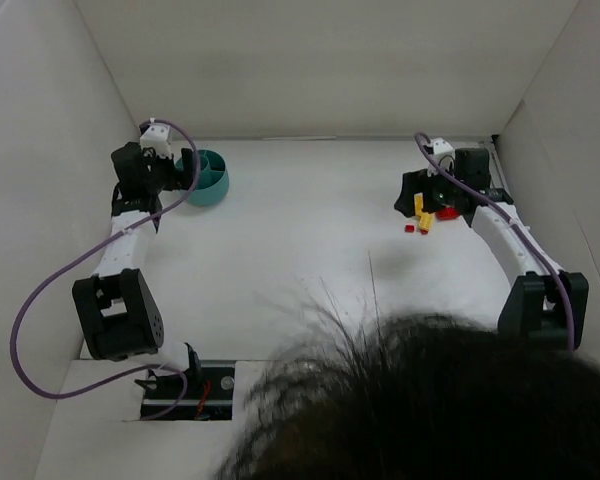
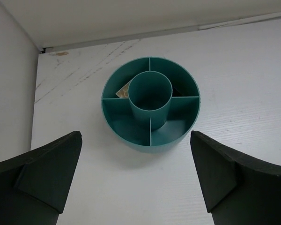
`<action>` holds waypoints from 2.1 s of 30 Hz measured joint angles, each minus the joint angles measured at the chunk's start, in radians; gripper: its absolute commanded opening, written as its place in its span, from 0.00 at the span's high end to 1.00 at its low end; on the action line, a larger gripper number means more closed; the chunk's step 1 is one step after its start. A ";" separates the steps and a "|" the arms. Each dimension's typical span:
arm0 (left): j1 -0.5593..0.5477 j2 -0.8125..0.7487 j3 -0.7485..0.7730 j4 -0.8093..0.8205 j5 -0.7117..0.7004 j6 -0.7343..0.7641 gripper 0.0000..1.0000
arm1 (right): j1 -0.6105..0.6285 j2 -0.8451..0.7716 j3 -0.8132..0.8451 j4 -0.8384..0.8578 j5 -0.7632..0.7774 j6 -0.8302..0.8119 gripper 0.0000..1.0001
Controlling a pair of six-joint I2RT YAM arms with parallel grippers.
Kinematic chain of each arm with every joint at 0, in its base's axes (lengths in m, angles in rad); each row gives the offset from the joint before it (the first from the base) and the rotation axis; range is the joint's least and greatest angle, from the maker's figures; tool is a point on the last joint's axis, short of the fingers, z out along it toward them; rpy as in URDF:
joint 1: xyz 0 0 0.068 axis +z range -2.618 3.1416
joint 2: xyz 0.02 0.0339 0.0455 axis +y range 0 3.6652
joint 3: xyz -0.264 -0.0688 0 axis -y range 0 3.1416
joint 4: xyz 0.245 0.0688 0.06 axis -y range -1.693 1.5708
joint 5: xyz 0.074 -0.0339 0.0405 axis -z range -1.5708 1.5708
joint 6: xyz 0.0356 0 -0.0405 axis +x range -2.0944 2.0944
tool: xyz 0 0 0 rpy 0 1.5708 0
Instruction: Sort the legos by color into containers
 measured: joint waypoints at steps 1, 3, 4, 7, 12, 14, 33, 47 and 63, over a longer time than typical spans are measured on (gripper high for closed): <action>-0.003 0.010 0.001 0.010 -0.002 0.003 0.00 | 0.000 0.014 0.019 -0.019 -0.016 -0.016 0.00; -0.007 0.035 0.005 0.019 -0.003 0.018 0.00 | -0.005 0.067 0.085 -0.058 -0.061 -0.043 0.00; -0.008 0.053 0.013 0.019 0.001 0.028 0.00 | -0.009 0.101 0.126 -0.076 -0.080 -0.060 0.00; -0.004 0.117 0.052 0.027 0.008 0.063 0.00 | -0.022 0.192 0.217 -0.085 -0.116 -0.126 0.00; 0.002 0.249 0.149 0.044 0.008 0.092 0.00 | -0.040 0.343 0.343 -0.159 -0.160 -0.243 0.00; 0.003 0.291 0.175 0.058 0.009 0.112 0.00 | -0.045 0.417 0.411 -0.194 -0.171 -0.305 0.00; 0.014 0.388 0.264 0.121 0.002 0.140 0.00 | -0.045 0.450 0.447 -0.310 -0.204 -0.446 0.00; -0.053 0.231 0.294 -0.097 -0.146 0.090 0.00 | 0.026 0.144 0.227 -0.154 -0.040 -0.135 0.07; -0.086 0.159 0.381 -0.336 -0.104 -0.008 0.00 | -0.069 0.332 0.327 -0.201 0.372 0.080 0.37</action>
